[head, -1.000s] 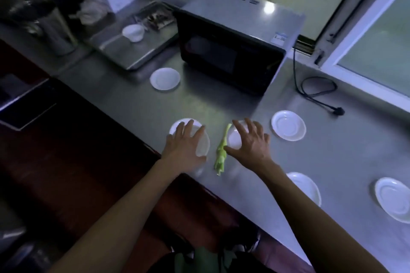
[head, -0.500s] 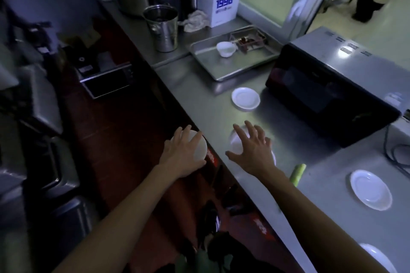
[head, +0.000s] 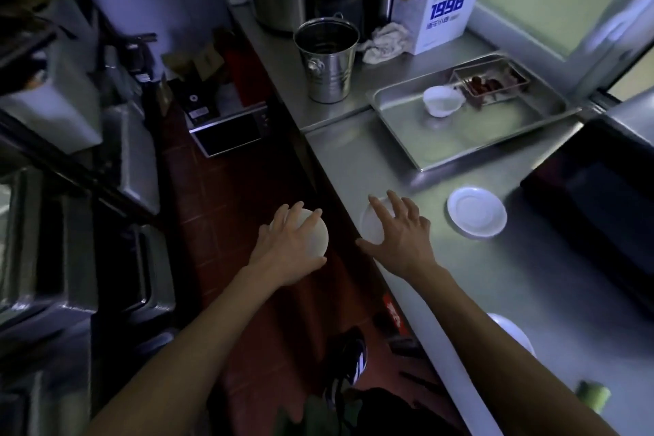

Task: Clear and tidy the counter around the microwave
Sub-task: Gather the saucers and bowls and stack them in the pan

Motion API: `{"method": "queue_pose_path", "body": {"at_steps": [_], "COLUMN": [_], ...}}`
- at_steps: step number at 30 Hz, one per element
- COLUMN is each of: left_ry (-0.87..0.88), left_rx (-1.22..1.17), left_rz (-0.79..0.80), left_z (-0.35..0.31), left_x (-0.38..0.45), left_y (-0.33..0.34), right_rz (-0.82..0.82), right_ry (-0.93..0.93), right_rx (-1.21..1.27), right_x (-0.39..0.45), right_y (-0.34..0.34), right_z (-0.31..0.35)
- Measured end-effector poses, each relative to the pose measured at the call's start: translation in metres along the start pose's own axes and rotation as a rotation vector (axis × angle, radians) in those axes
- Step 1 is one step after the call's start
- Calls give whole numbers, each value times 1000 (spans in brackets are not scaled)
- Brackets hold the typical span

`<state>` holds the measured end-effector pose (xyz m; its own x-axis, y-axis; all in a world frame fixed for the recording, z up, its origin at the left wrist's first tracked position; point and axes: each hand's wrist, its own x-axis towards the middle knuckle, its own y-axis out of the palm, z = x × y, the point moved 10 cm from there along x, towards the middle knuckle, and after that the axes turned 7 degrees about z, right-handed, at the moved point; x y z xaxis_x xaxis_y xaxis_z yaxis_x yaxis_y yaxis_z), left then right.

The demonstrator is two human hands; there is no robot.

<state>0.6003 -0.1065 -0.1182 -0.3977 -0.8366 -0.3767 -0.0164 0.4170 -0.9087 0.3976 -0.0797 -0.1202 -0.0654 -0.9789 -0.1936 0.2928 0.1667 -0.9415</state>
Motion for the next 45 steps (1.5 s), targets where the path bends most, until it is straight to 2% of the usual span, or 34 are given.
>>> {"method": "queue_pose_path", "body": {"at_steps": [11, 20, 27, 32, 38, 45], "left_ry": [1, 167, 324, 470, 595, 713], "left_rx": [-42, -80, -57, -44, -25, 95], "left_rz": [-23, -2, 24, 40, 98, 117], "left_z": [23, 35, 45, 16, -32, -99], "left_x": [107, 209, 292, 338, 368, 402], "left_y": [-59, -96, -140, -161, -152, -146], "right_rz": [-30, -40, -86, -129, -153, -235], "right_ry": [6, 134, 362, 488, 650, 737], "right_rx": [14, -78, -16, 24, 50, 176], "right_x": [110, 184, 221, 224, 208, 200], "right_y": [-40, -52, -66, -78, -91, -90], "right_z": [0, -3, -7, -15, -61, -111]}}
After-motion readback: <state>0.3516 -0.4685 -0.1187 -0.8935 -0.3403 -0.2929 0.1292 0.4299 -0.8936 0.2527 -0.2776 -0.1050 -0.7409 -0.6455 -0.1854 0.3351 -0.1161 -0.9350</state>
